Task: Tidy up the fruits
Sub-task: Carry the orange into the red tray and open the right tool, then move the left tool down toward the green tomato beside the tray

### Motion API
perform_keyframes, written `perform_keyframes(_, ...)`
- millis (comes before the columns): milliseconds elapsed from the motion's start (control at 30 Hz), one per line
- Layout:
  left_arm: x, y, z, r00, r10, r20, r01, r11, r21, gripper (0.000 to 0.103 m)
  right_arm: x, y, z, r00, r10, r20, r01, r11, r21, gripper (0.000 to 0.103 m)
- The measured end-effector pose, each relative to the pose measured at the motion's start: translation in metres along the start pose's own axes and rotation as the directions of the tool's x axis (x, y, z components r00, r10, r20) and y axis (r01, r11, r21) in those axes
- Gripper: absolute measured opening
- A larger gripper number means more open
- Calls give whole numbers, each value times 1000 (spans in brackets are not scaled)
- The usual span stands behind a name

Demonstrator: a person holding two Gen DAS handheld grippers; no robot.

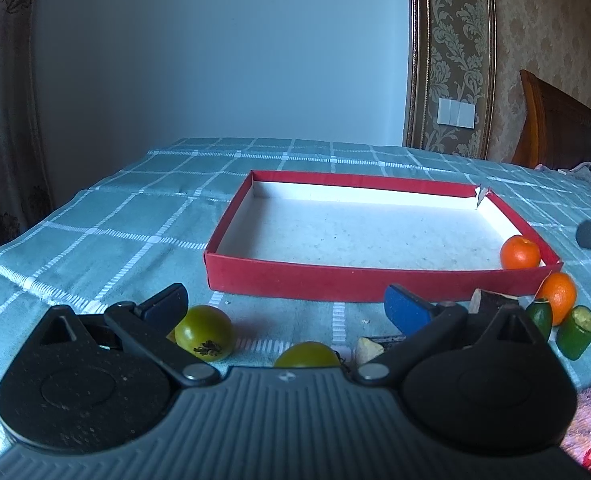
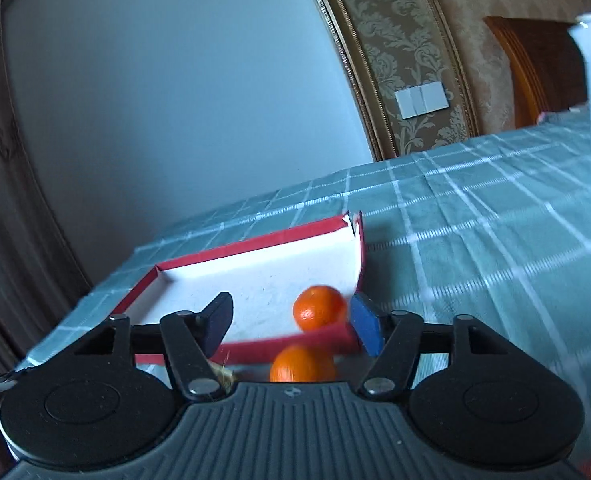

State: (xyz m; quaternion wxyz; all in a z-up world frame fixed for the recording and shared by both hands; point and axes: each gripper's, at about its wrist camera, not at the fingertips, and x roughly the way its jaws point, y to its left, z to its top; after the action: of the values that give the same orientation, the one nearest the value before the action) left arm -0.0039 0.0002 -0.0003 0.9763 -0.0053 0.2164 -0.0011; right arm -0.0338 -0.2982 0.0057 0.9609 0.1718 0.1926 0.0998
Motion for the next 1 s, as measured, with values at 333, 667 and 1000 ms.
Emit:
perform_keyframes(333,-15,11,1,998,49,31,-47,997,-57,103,1,-14,-18,999,-48,-5,48,997,53,65)
perform_keyframes(667,-91,25,-8,991,82,108,-75,995,-69,103,0,-21,-19,999,-37,-2,37,996,86,65)
perform_keyframes(1000,-116,20,-18,989,80,124,-75,996,-46,93,0,-23,-19,1000,-29,3,28,994,101,65)
